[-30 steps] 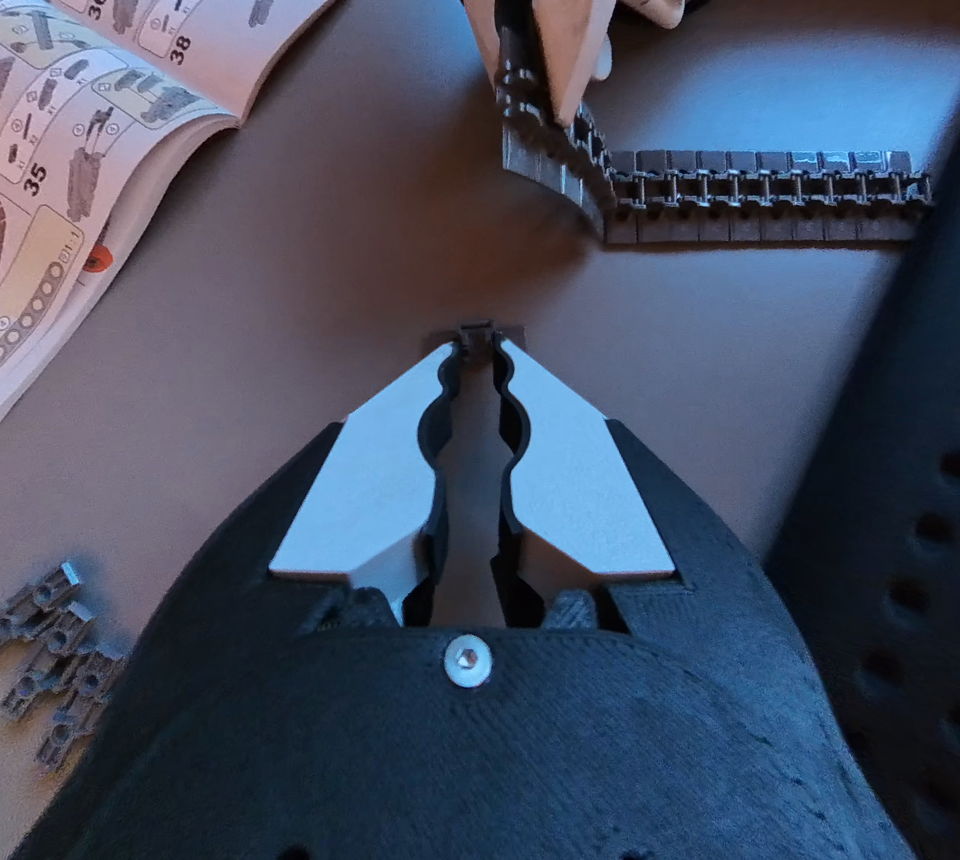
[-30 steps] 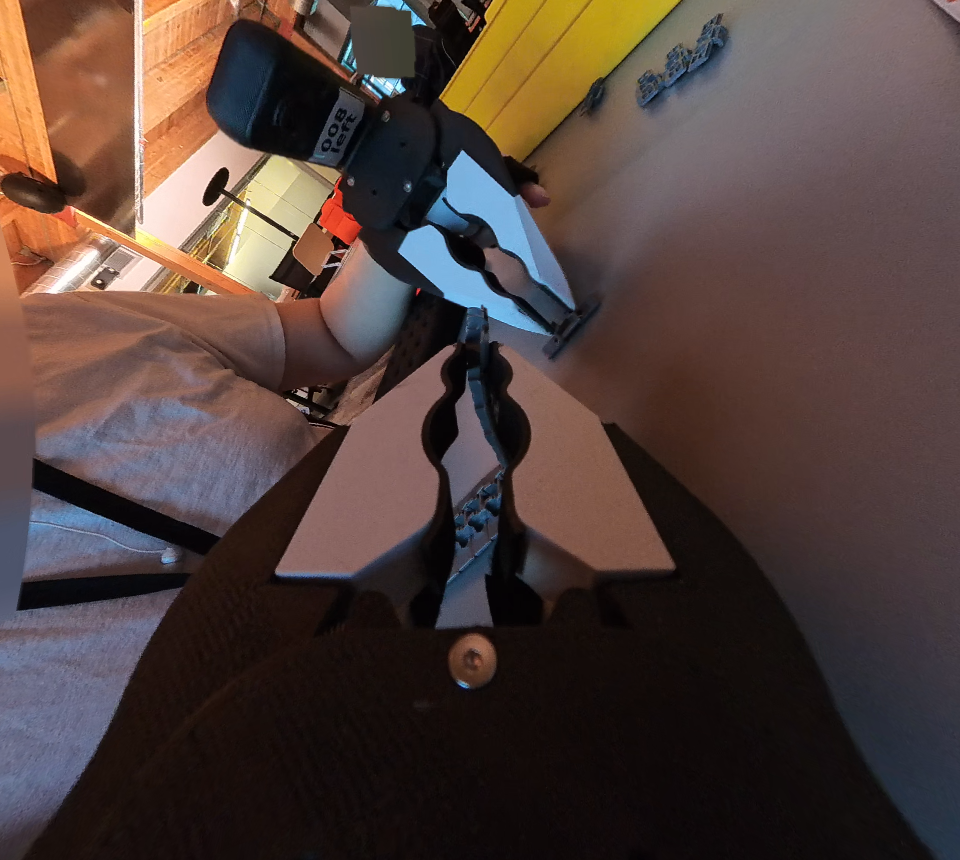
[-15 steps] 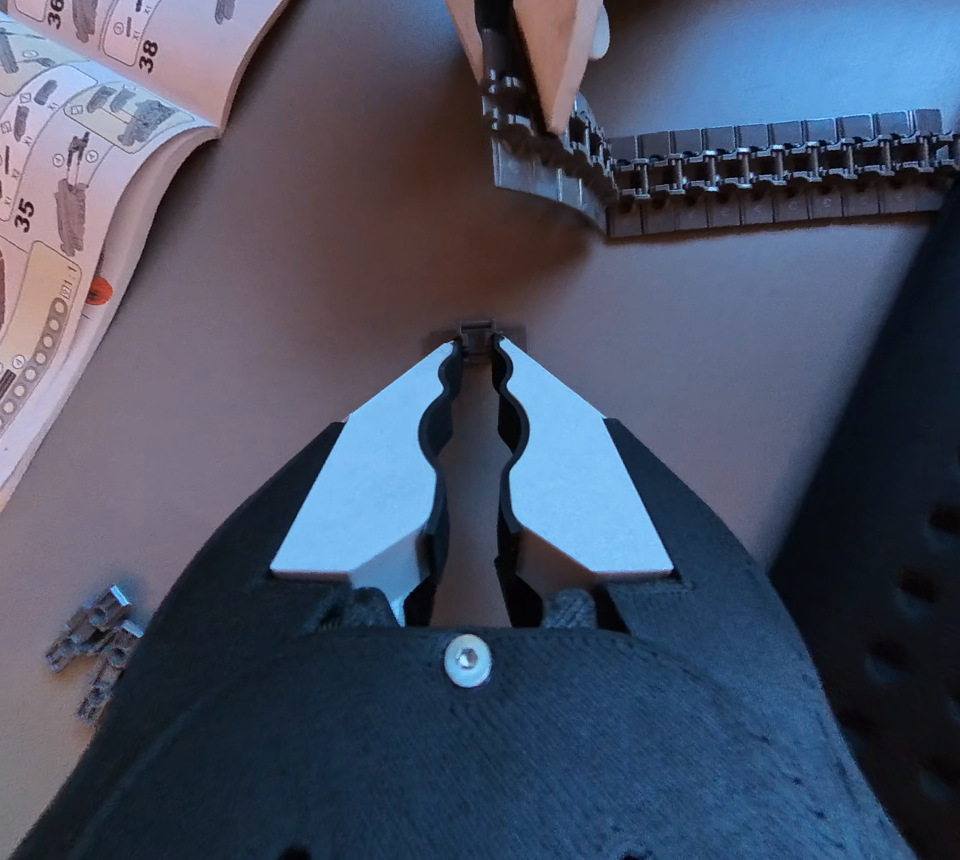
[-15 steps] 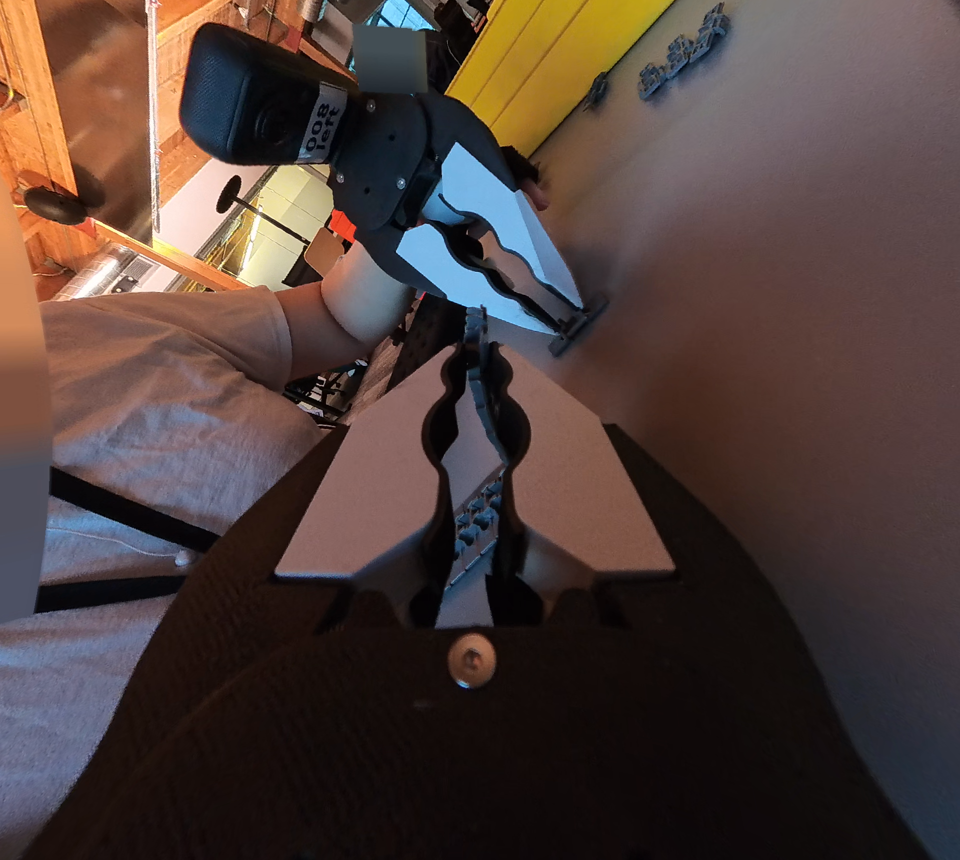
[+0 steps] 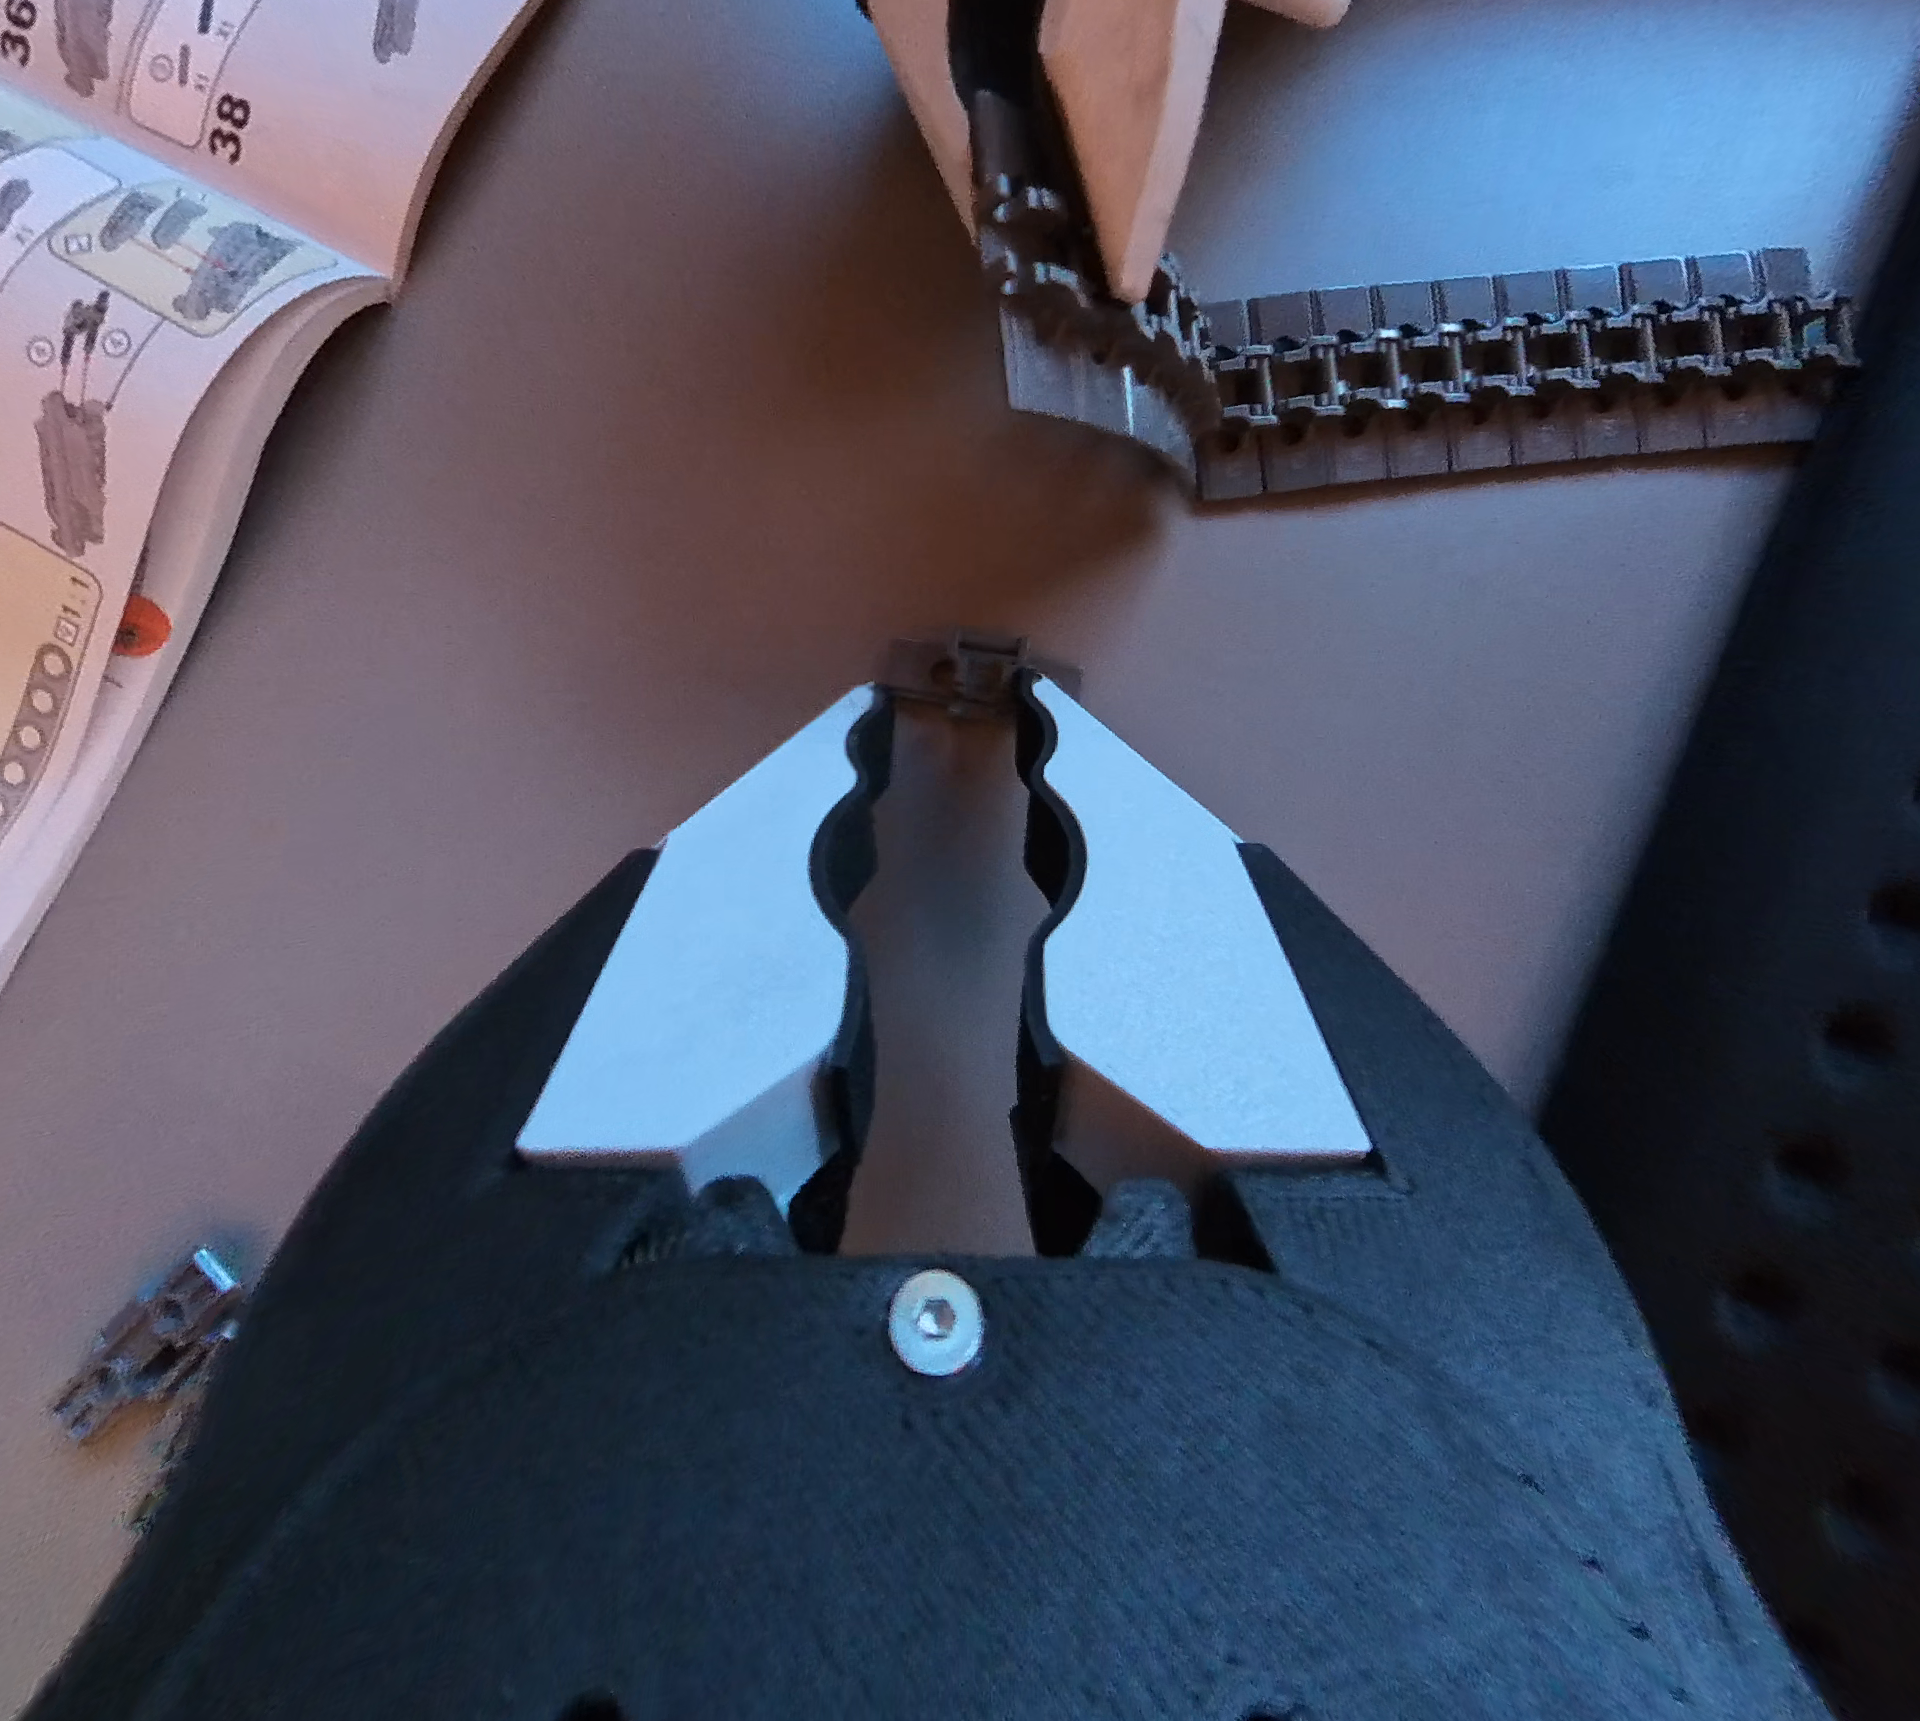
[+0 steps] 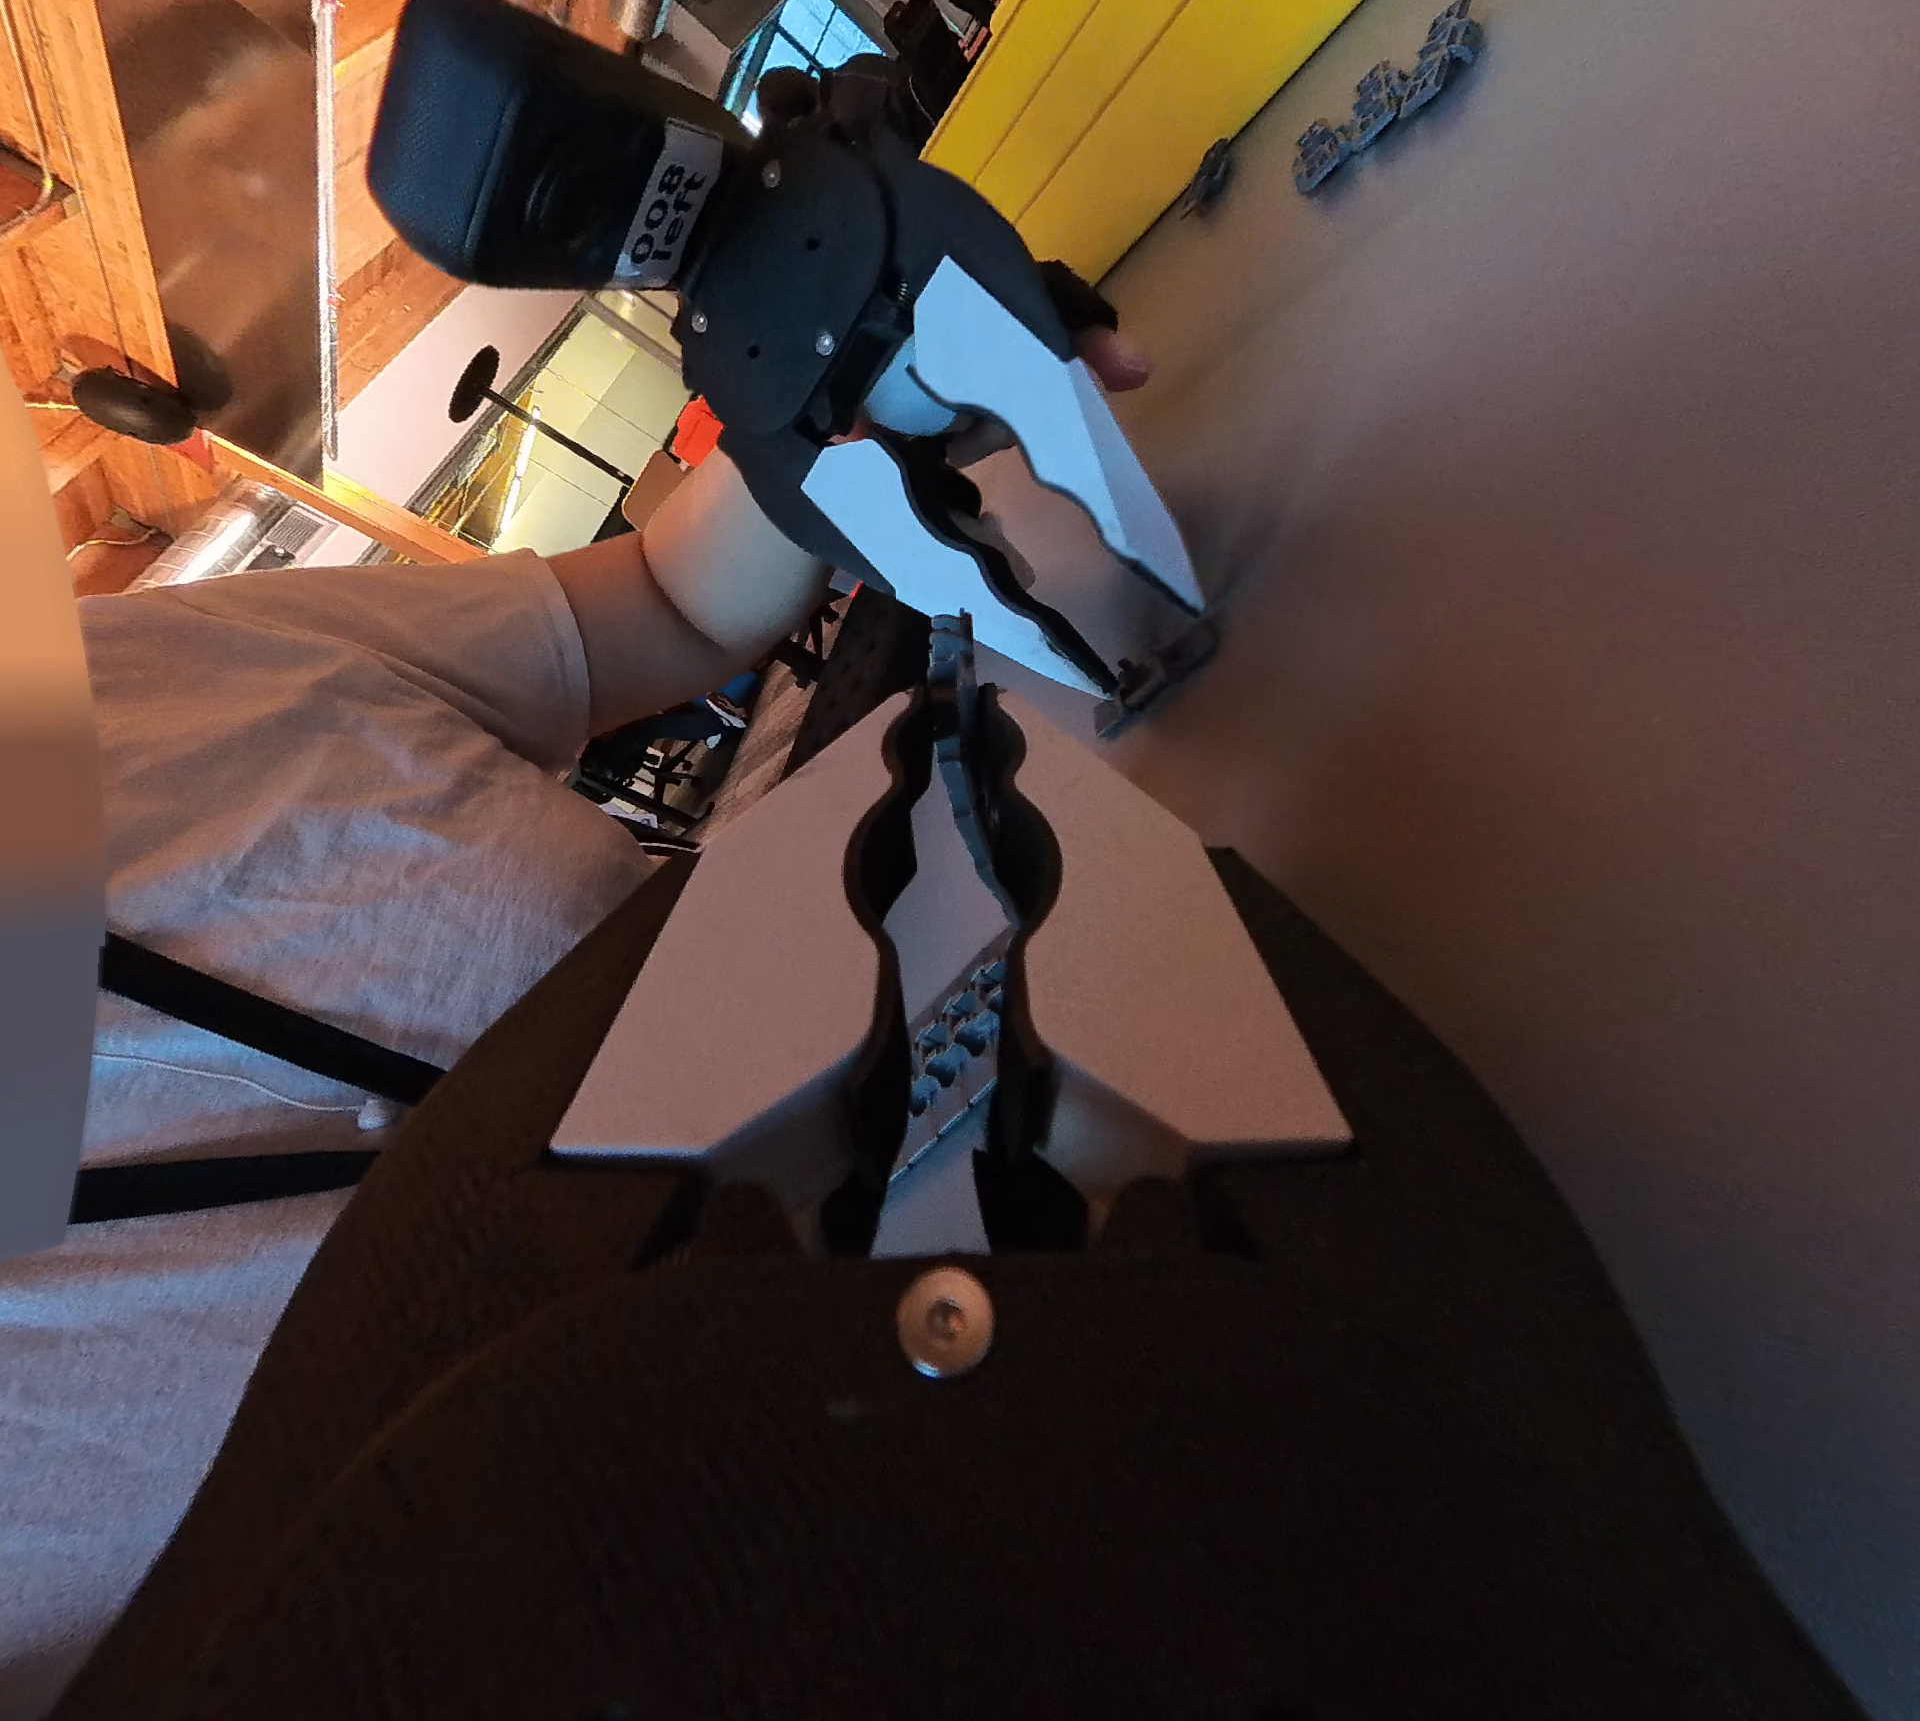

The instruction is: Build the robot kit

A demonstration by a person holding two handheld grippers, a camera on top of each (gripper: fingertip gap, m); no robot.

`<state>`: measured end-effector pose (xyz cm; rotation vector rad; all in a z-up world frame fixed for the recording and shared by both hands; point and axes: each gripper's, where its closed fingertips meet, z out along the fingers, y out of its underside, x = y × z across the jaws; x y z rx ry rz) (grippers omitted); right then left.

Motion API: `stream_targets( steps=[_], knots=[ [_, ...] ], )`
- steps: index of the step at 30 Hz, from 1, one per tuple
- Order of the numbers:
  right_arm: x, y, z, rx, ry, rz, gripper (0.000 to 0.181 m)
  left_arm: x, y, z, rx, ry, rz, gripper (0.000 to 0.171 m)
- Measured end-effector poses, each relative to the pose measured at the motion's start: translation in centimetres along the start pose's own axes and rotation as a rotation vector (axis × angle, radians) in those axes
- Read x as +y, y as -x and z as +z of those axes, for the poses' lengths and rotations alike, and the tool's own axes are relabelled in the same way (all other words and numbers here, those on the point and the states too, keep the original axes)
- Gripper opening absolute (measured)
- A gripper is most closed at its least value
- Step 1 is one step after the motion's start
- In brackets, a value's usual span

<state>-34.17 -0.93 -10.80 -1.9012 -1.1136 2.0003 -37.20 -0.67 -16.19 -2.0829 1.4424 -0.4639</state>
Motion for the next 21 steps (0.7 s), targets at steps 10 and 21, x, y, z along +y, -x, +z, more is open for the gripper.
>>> stream_targets(
  steps=[10,21],
  knots=[
    [0.06,0.09,-0.06,-0.013,-0.001,0.018,0.006,-0.47,-0.31,-0.11,0.057,0.019,0.050,0.018],
    [0.14,0.17,-0.16,-0.020,-0.003,0.034,0.006,-0.37,-0.47,0.30,0.117,0.077,0.079,0.009]
  ],
)
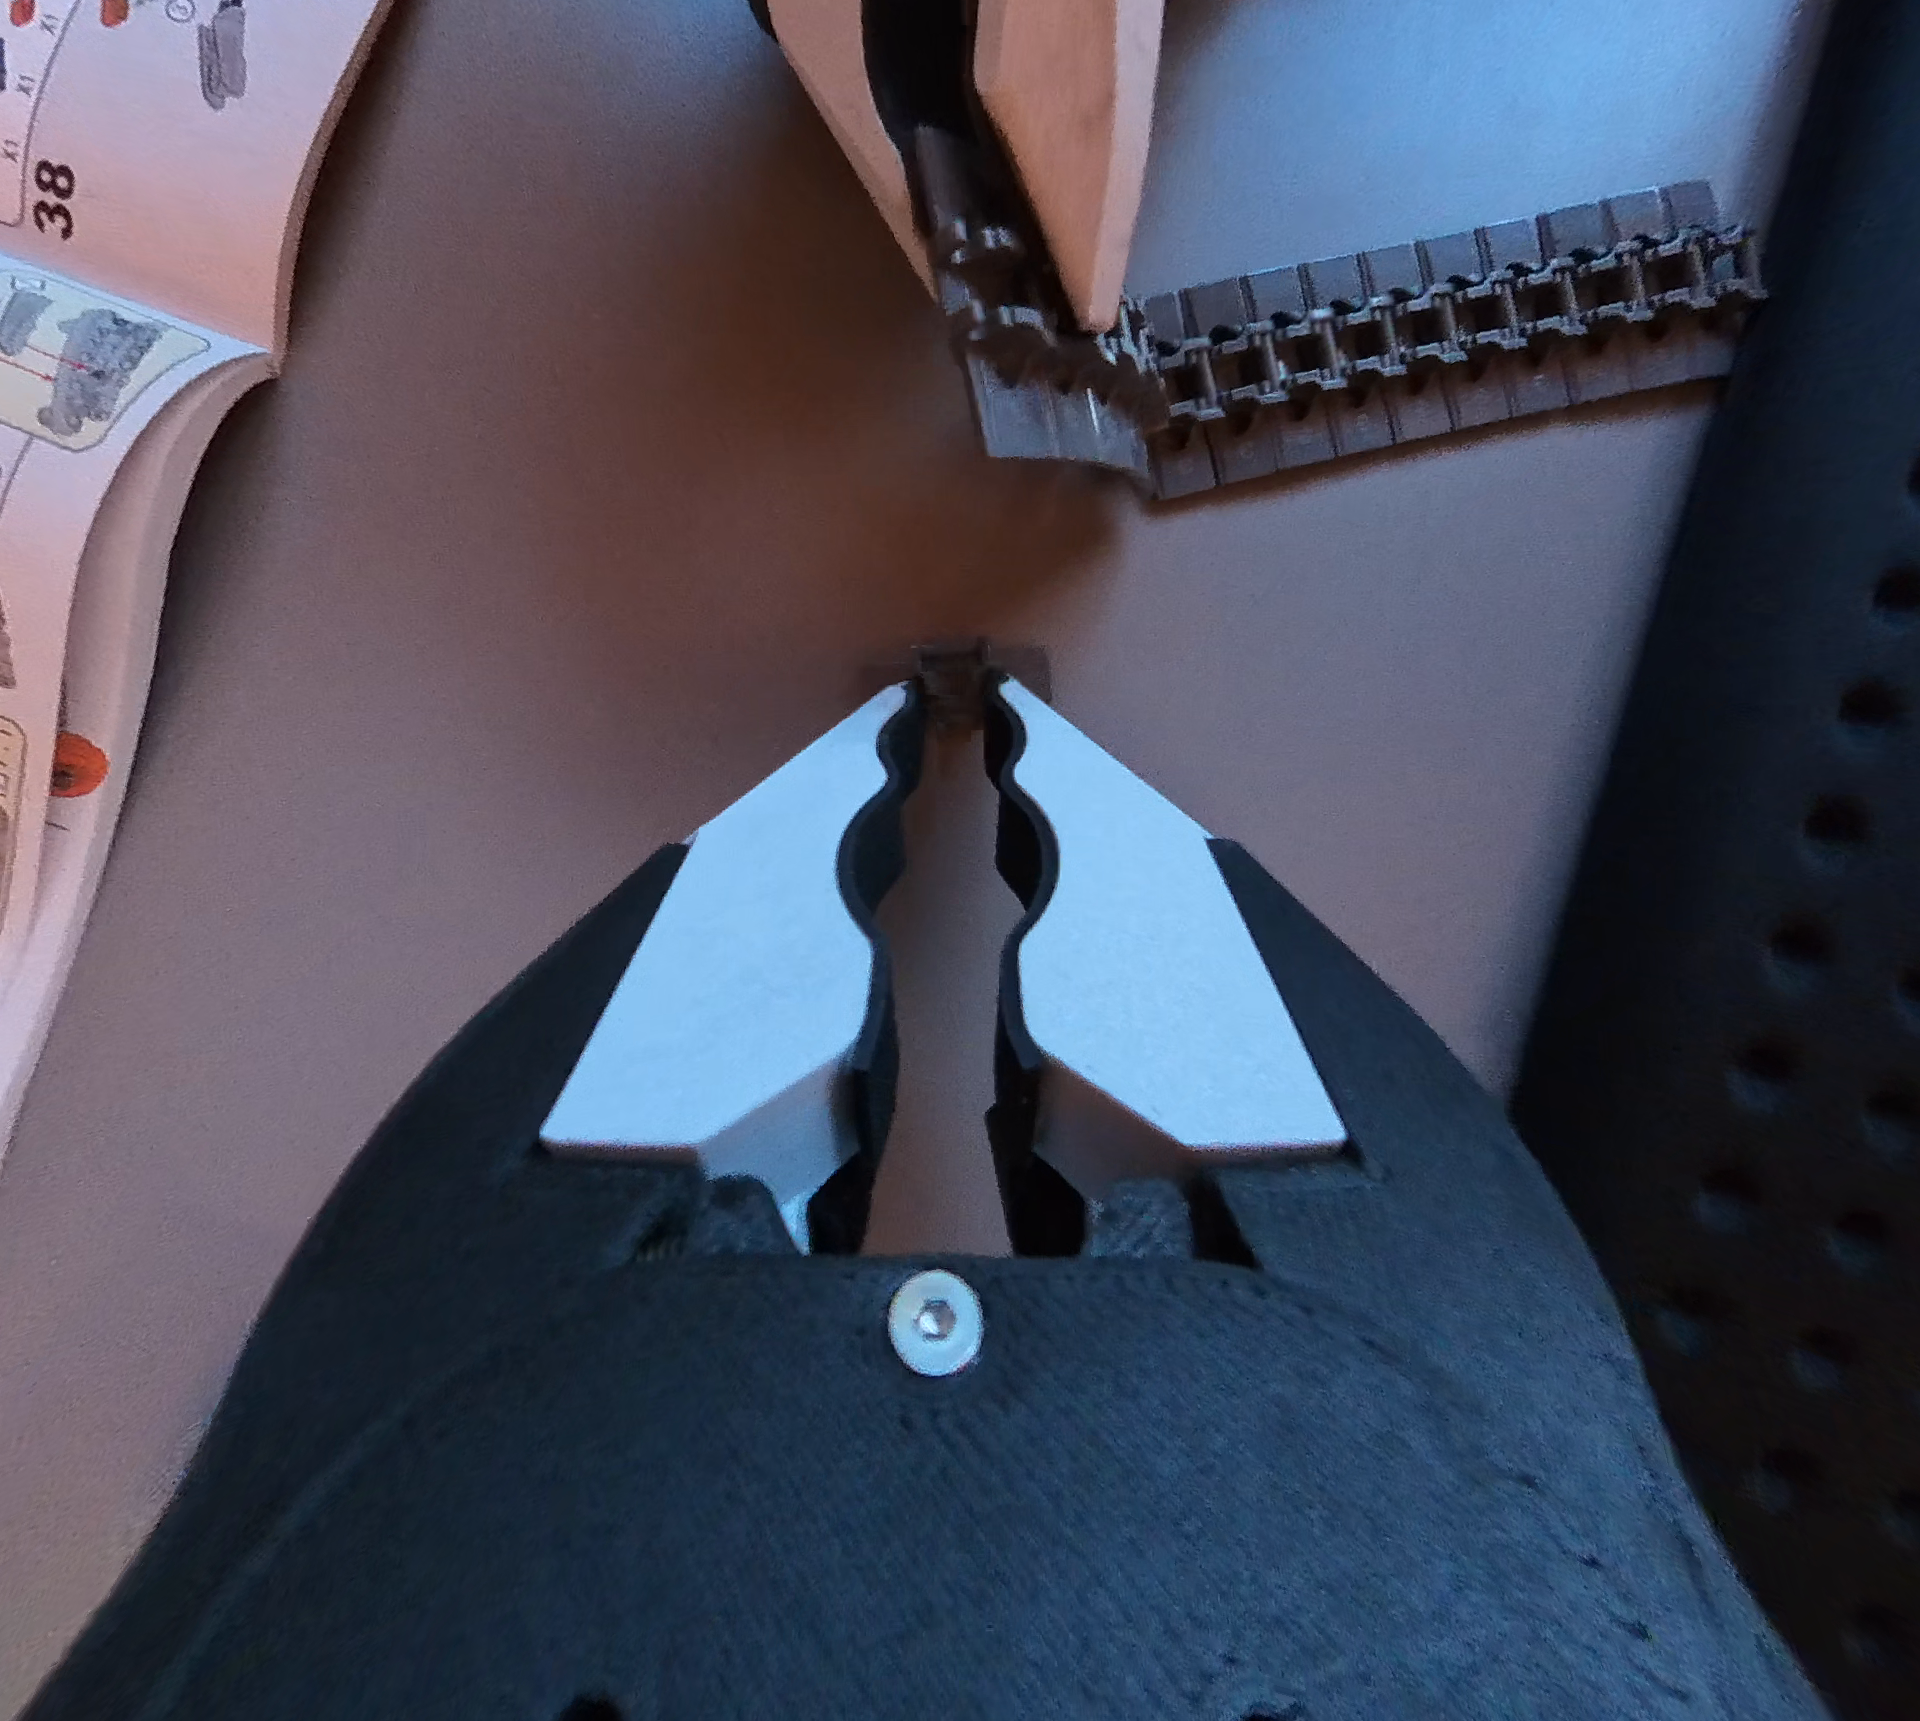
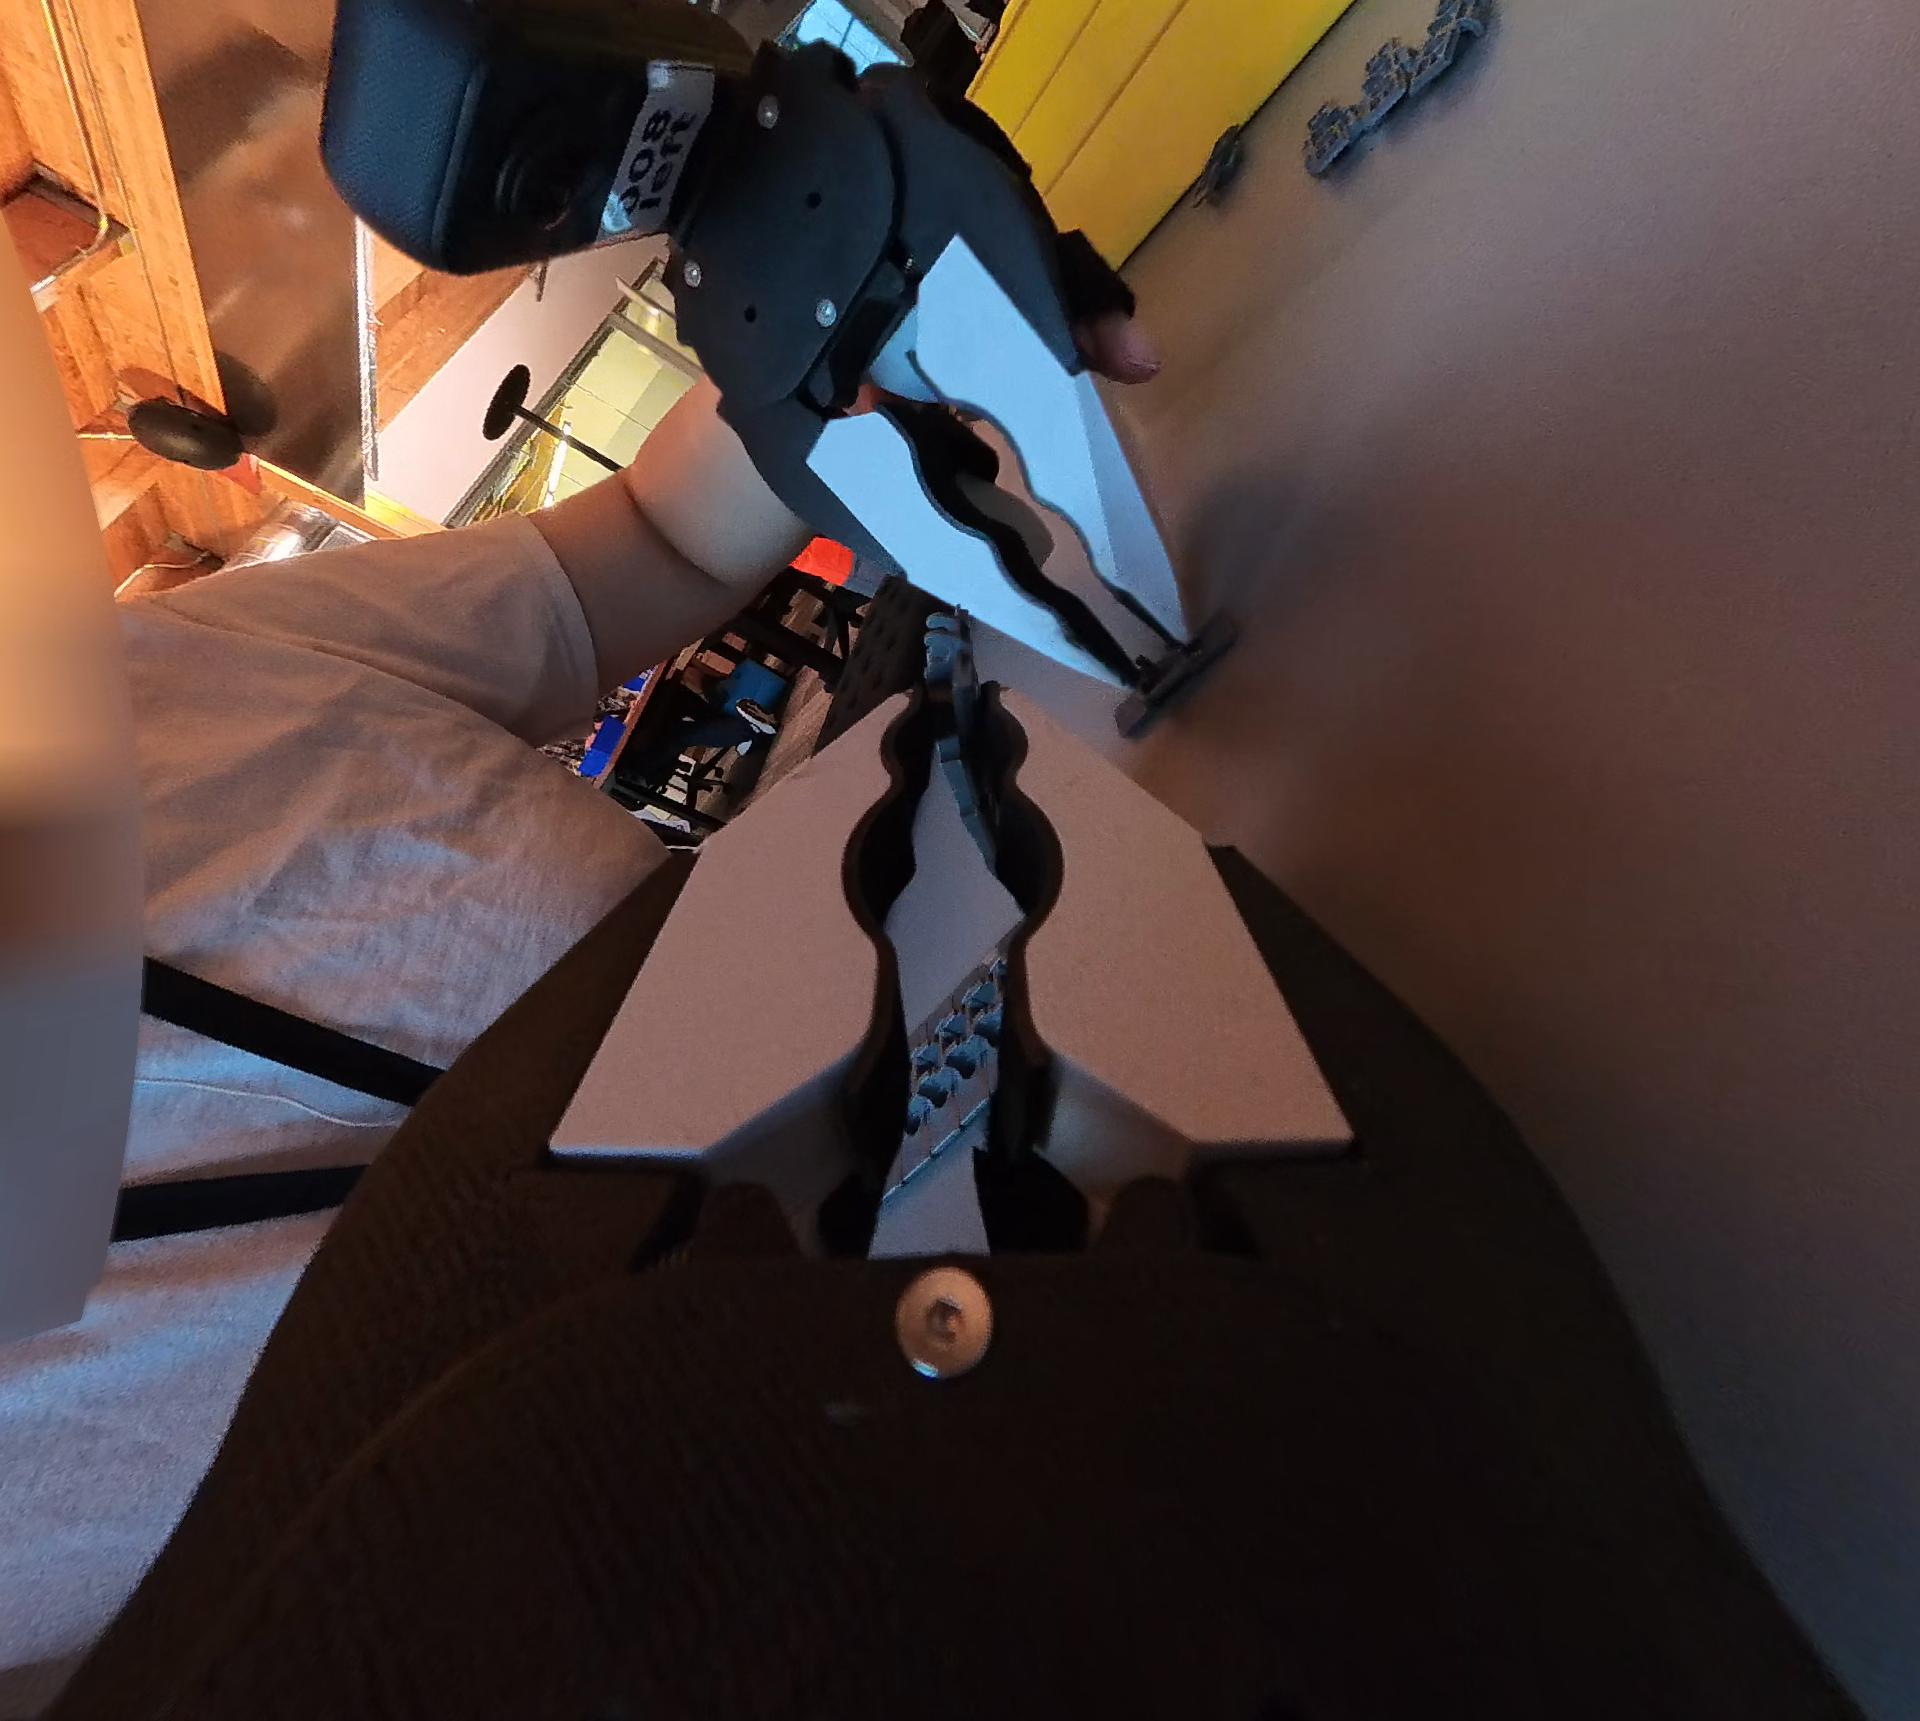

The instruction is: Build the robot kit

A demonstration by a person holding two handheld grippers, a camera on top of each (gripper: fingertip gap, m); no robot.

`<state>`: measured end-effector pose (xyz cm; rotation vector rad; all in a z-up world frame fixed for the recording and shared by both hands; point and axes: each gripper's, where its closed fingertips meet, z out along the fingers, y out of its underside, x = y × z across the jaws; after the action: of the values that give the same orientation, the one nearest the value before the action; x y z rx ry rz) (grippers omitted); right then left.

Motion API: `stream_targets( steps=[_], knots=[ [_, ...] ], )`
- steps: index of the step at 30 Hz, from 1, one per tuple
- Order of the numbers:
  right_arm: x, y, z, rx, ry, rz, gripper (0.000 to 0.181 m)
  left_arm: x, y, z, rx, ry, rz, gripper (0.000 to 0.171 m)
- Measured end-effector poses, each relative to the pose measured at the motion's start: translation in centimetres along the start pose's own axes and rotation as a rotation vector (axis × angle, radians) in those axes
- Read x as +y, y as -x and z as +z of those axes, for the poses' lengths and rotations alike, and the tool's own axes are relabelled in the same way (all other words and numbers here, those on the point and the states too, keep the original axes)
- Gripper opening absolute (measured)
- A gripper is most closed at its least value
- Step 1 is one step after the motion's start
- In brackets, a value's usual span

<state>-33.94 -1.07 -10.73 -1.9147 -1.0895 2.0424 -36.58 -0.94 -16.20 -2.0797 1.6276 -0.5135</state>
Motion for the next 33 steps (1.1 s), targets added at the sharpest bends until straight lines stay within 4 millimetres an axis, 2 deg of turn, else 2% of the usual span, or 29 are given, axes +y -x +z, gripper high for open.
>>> stream_targets(
  steps=[4,12,15,17,19,23,26,28,33],
  knots=[
    [0.1,0.1,0.0,-0.006,-0.002,0.005,0.006,0.1,0.2,0.0,-0.053,0.035,0.079,0.009],
    [0.2,0.3,-0.1,-0.017,-0.003,0.011,0.006,0.0,0.3,0.2,-0.061,0.069,0.038,0.009],
    [0.2,0.3,-0.3,-0.011,-0.011,0.017,0.007,0.0,0.4,0.1,-0.112,0.108,0.066,0.008],
    [0.3,0.3,-0.3,-0.010,-0.013,0.023,0.006,0.4,1.0,-0.7,-0.186,0.157,0.108,0.009],
    [0.5,0.5,-0.4,-0.030,-0.009,0.053,0.007,-0.4,1.1,-2.2,-0.253,0.160,0.175,0.008],
    [0.6,0.8,-0.5,-0.070,0.004,0.114,0.008,-4.4,-0.5,-5.8,-0.295,0.134,0.414,0.008],
    [0.8,1.1,0.1,-0.086,0.036,0.078,0.008,-6.3,-1.6,-6.7,-0.271,0.214,0.628,0.009],
    [0.7,1.0,0.6,-0.094,0.063,0.067,0.008,-5.9,-2.0,-6.5,-0.199,0.338,0.726,0.009],
    [0.2,0.1,1.9,-0.104,0.149,0.081,0.006,-4.2,-1.0,-6.4,-0.092,0.552,0.861,0.009]
  ],
)
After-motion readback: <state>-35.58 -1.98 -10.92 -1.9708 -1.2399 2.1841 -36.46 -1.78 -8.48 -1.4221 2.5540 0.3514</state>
